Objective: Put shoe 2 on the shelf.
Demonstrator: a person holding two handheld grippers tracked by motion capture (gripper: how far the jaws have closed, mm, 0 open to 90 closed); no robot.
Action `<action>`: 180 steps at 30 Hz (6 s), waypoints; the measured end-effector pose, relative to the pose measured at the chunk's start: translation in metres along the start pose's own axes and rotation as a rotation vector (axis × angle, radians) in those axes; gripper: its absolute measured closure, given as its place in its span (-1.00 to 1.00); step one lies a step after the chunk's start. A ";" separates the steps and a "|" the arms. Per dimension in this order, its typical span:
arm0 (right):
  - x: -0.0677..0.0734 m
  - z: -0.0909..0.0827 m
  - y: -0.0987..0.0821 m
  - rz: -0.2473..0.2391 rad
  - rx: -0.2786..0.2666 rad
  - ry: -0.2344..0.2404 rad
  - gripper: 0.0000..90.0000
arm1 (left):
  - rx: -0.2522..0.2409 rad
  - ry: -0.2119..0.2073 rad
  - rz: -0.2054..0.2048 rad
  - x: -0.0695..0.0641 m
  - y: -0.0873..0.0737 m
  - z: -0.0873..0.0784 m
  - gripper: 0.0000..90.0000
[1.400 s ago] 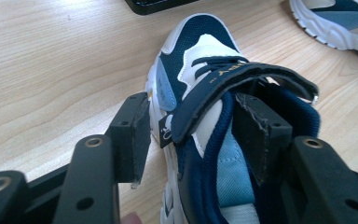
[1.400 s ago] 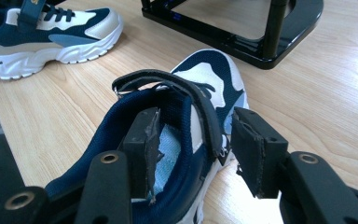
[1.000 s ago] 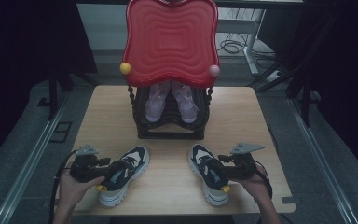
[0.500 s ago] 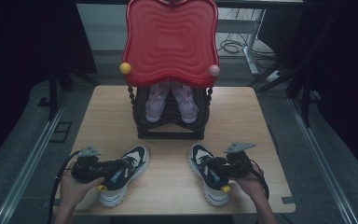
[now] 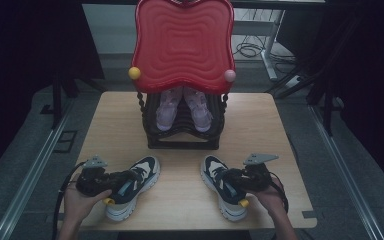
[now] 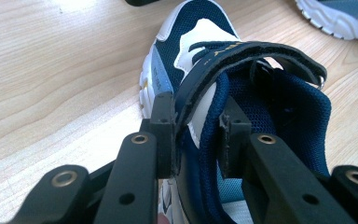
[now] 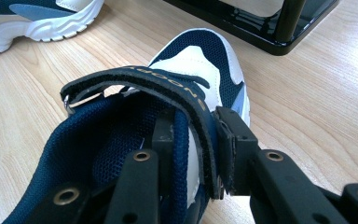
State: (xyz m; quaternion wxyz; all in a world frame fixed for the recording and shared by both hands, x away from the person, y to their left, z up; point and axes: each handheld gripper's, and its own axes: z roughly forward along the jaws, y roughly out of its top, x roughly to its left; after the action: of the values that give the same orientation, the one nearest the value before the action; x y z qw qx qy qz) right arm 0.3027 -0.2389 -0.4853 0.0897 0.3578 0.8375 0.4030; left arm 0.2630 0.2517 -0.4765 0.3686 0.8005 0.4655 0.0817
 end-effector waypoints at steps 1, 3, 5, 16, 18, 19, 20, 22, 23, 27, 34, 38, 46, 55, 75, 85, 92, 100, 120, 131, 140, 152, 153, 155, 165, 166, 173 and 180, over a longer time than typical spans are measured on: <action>0.000 0.000 0.000 0.003 -0.005 0.002 0.57 | -0.007 -0.002 -0.006 0.000 0.000 -0.001 0.61; 0.000 -0.001 -0.001 0.009 -0.018 0.003 0.57 | -0.021 -0.004 -0.012 0.000 0.000 -0.003 0.61; 0.000 -0.003 -0.001 0.015 -0.038 0.010 0.57 | -0.035 -0.005 -0.017 0.001 0.000 -0.005 0.61; 0.000 -0.011 -0.002 0.024 -0.119 0.039 0.57 | -0.119 -0.025 -0.066 0.002 0.000 -0.014 0.60; 0.001 -0.014 -0.002 0.026 -0.139 0.039 0.57 | -0.136 -0.037 -0.073 0.002 0.000 -0.016 0.60; 0.001 -0.015 -0.002 0.025 -0.143 0.035 0.57 | -0.148 -0.045 -0.077 0.002 0.000 -0.017 0.60; 0.001 -0.016 -0.002 0.028 -0.156 0.037 0.57 | -0.160 -0.051 -0.080 0.002 0.000 -0.018 0.60; 0.001 -0.018 -0.003 0.037 -0.174 0.037 0.57 | -0.187 -0.063 -0.092 0.002 0.000 -0.021 0.60; 0.000 -0.020 -0.003 0.046 -0.188 0.044 0.57 | -0.195 -0.066 -0.097 0.002 0.000 -0.022 0.60; -0.002 -0.027 -0.004 0.078 -0.254 0.056 0.57 | -0.245 -0.073 -0.119 0.003 -0.001 -0.028 0.60; -0.007 -0.039 -0.008 0.134 -0.363 0.055 0.57 | -0.324 -0.096 -0.163 0.007 -0.004 -0.035 0.60; -0.010 -0.044 -0.011 0.158 -0.401 0.064 0.57 | -0.356 -0.102 -0.177 0.008 -0.005 -0.039 0.60; -0.014 -0.054 -0.013 0.199 -0.474 0.062 0.58 | -0.421 -0.097 -0.196 0.011 -0.007 -0.047 0.60; -0.018 -0.061 -0.013 0.226 -0.512 0.049 0.58 | -0.481 -0.073 -0.237 0.017 -0.011 -0.053 0.60; -0.031 -0.076 0.001 0.240 -0.614 -0.002 0.59 | -0.576 -0.053 -0.251 0.023 0.003 -0.065 0.60; -0.035 -0.086 0.021 0.218 -0.662 -0.042 0.60 | -0.600 -0.058 -0.239 0.025 0.018 -0.067 0.60; -0.039 -0.092 0.026 0.205 -0.667 -0.066 0.60 | -0.606 -0.057 -0.248 0.028 0.023 -0.066 0.60; -0.043 -0.097 0.033 0.207 -0.683 -0.086 0.60 | -0.622 -0.061 -0.247 0.031 0.031 -0.067 0.60; -0.048 -0.113 0.066 0.175 -0.755 -0.105 0.60 | -0.668 -0.062 -0.236 0.041 0.060 -0.082 0.60; -0.053 -0.118 0.079 0.187 -0.792 -0.120 0.60 | -0.715 -0.046 -0.236 0.045 0.080 -0.099 0.60; -0.059 -0.121 0.095 0.188 -0.801 -0.133 0.60 | -0.750 -0.023 -0.225 0.045 0.097 -0.109 0.60; -0.057 -0.135 0.123 0.157 -0.835 -0.144 0.60 | -0.773 -0.036 -0.208 0.042 0.122 -0.118 0.60; -0.057 -0.137 0.125 0.156 -0.838 -0.143 0.60 | -0.771 -0.029 -0.204 0.041 0.124 -0.120 0.59; -0.056 -0.138 0.128 0.158 -0.844 -0.141 0.60 | -0.772 -0.024 -0.202 0.039 0.127 -0.123 0.59; -0.054 -0.146 0.142 0.141 -0.843 -0.150 0.60 | -0.791 -0.007 -0.218 0.045 0.132 -0.132 0.59; -0.054 -0.146 0.143 0.141 -0.844 -0.149 0.59 | -0.795 -0.006 -0.218 0.046 0.133 -0.133 0.59; -0.053 -0.146 0.151 0.136 -0.842 -0.149 0.60 | -0.821 -0.007 -0.211 0.044 0.143 -0.141 0.60; -0.048 -0.150 0.165 0.118 -0.845 -0.153 0.60 | -0.861 -0.030 -0.188 0.034 0.161 -0.152 0.61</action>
State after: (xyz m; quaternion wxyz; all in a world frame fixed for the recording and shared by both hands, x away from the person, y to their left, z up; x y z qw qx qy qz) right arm 0.3589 -0.2938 -0.2710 0.2671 0.3659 0.5679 0.6872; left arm 0.3193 0.3097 -0.2677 0.6810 0.5293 0.4544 0.2227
